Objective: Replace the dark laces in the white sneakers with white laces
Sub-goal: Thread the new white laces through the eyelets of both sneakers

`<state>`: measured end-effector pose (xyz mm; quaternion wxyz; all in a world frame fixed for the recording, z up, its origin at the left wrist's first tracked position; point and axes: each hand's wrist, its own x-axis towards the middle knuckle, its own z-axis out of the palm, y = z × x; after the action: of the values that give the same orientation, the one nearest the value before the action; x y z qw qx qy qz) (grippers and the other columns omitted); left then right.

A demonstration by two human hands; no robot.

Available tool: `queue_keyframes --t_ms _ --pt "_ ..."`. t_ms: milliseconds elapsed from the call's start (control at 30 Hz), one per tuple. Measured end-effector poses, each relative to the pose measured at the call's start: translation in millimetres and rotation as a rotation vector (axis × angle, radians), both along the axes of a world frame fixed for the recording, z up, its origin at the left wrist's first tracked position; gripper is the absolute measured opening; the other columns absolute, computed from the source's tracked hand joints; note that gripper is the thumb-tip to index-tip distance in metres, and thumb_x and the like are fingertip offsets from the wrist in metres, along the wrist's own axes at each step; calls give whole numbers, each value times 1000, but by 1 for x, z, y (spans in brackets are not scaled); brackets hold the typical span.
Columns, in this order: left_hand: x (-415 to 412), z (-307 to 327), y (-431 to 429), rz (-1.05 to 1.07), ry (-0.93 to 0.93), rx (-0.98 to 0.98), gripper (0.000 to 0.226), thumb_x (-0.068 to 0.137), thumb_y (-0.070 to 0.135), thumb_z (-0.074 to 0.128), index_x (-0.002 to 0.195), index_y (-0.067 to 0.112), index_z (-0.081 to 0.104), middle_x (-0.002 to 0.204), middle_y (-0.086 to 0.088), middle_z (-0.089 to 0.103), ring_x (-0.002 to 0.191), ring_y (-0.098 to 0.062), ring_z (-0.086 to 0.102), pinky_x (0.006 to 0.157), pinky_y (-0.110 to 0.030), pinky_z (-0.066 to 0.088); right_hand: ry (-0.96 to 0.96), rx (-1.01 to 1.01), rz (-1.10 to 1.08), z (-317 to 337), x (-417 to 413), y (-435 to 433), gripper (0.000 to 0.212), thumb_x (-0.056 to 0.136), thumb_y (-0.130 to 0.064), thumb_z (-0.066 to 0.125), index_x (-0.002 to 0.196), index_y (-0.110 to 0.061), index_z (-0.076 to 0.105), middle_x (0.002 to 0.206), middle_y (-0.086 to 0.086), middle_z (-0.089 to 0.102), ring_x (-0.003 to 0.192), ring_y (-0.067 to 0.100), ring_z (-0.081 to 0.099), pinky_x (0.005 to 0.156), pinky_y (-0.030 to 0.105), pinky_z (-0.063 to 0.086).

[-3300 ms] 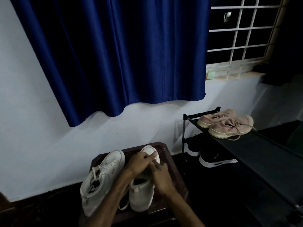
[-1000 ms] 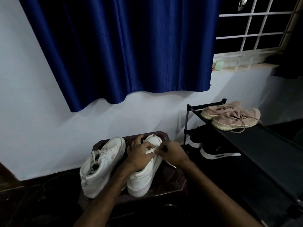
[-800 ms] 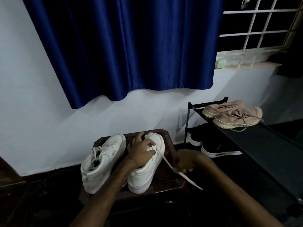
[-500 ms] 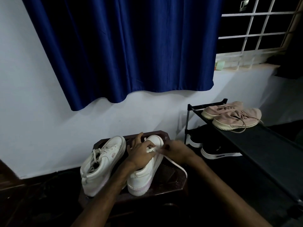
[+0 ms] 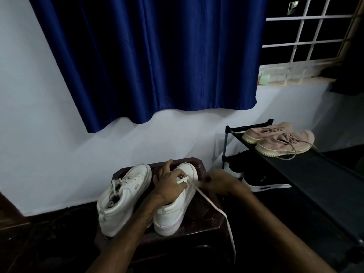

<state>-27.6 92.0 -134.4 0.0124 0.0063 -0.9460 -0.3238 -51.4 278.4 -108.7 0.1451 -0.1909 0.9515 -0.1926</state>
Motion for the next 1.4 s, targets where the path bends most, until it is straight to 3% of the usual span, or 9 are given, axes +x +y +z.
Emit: queue_keyframes --t_ms 200,400,567,700,900,967,1167,1300,1400 --pt "1 1 0 3 -8 11 21 87 28 65 107 30 65 162 3 6 147 -22 7 117 -52 9 180 -379 -50 -39 -6 -29 28 89 -31 66 64 -19 62 62 -3 59 55 0 50 55 15 35" --pt "-2 -2 -2 -7 0 33 24 82 19 66 104 29 65 161 2 7 145 -22 14 117 -52 11 -366 407 143 -13 3 12 27 89 -22 63 106 -2 71 91 9 74 63 12 61 58 23 48" --pt "-1 -4 0 4 20 13 18 85 26 66 103 27 65 162 1 3 146 -24 10 117 -51 8 49 -78 27 -7 -3 -9 45 89 -50 61 82 -7 70 72 5 62 67 14 56 67 28 43" --pt "0 -2 0 -7 23 4 19 87 35 66 104 27 66 162 0 1 147 -24 7 118 -51 7 224 -282 -30 -25 -2 -31 25 88 -32 67 76 -10 71 61 -7 59 59 5 55 64 25 41" --pt "0 -1 -1 1 -4 23 22 84 20 65 104 28 64 162 2 0 148 -23 3 118 -52 5 -113 386 76 -19 2 5 29 80 -30 69 101 -11 72 82 0 71 77 16 69 82 31 54" --pt "0 -1 -1 0 -4 33 21 84 19 64 103 28 64 163 2 0 148 -22 2 118 -52 4 -5 313 45 -13 0 5 31 83 -40 69 96 -12 69 94 6 68 89 23 66 75 30 49" --pt "-1 -2 1 13 -3 47 17 87 29 67 104 27 66 162 3 1 148 -21 3 118 -52 5 198 -191 -44 -28 -2 -29 33 90 -40 63 66 -18 66 59 -5 56 55 10 52 59 29 43" --pt "1 2 2 -11 -55 41 20 84 24 66 103 30 65 163 5 -1 148 -19 0 117 -54 1 1 -74 -23 -23 0 -11 32 87 -23 62 55 -29 65 63 -6 69 57 7 63 65 24 52" --pt "2 2 2 -28 -75 -22 23 84 26 65 107 31 63 162 6 0 149 -21 1 117 -55 3 -2 117 -9 -5 -7 -16 16 84 -22 62 90 -13 75 95 9 73 83 21 69 76 30 54"
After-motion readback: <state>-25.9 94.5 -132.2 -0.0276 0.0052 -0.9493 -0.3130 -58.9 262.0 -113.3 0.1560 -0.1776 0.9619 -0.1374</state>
